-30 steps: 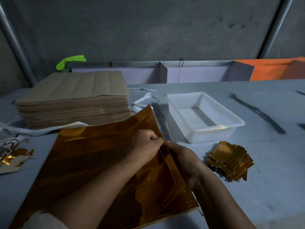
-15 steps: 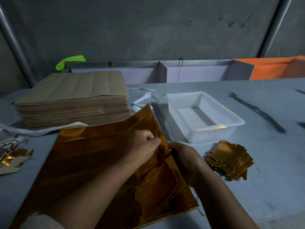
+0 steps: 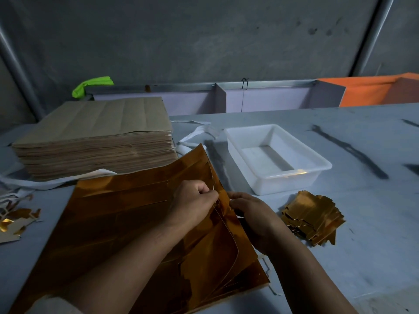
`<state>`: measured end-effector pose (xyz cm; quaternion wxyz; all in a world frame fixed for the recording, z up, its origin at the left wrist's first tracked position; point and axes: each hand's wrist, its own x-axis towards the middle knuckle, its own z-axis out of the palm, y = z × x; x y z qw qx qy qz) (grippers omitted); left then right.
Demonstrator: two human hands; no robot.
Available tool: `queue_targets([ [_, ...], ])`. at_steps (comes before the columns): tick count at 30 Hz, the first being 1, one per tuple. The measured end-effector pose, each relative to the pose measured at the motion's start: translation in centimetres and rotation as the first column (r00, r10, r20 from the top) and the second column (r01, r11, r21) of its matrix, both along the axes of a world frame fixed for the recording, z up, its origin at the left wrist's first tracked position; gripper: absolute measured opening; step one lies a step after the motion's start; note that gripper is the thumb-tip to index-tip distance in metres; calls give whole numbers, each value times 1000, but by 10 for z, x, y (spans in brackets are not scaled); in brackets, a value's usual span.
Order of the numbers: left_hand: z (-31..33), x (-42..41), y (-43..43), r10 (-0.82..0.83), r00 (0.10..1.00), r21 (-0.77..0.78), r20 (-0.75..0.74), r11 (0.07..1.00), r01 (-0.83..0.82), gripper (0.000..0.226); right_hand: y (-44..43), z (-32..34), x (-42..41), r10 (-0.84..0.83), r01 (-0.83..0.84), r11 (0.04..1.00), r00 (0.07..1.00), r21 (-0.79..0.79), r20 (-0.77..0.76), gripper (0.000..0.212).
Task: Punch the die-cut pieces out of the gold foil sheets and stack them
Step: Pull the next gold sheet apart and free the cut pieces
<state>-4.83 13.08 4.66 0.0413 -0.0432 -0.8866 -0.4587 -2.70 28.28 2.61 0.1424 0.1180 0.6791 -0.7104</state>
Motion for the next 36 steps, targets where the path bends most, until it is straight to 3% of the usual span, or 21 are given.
queue_targets([
  [2, -1, -1, 1, -9, 1000, 3, 2, 1000, 9, 25, 3, -1, 0, -17, 17, 1000, 1000, -4, -12, 27],
  [6, 0, -2, 3, -5, 1000, 14, 4, 1000, 5, 22, 7, 0, 0, 3, -1, 996, 999, 86, -32, 40],
  [15, -6, -7, 8, -1, 1000, 29, 17, 1000, 0, 20, 10, -2, 7, 142, -90, 896, 986, 436, -88, 14],
  [22, -7, -8, 6, 12, 1000, 56, -25, 998, -11, 23, 5, -15, 1, 297, -149, 572, 954, 807, -34, 20],
  [25, -7, -7, 2, 19, 999, 59, -42, 998, -16, 24, -1, -17, -4, 285, -59, 404, 956, 913, -64, 32],
  [28, -7, -6, -1, 28, 998, 69, -51, 997, -25, 24, -12, -15, -12, 378, 21, 349, 912, 937, -161, 49],
  [30, -6, -5, -3, 30, 997, 73, -71, 997, -25, 23, -20, -15, -19, 496, -16, 287, 858, 958, -134, 56],
  [33, 1, -4, -6, 37, 995, 101, -97, 995, -28, 22, -28, -25, -25, 544, -126, 206, 839, 970, -6, 49],
  [36, 13, -3, -10, 59, 990, 135, -126, 990, -42, 21, -28, -38, -26, 522, -198, 239, 852, 951, 47, 41],
])
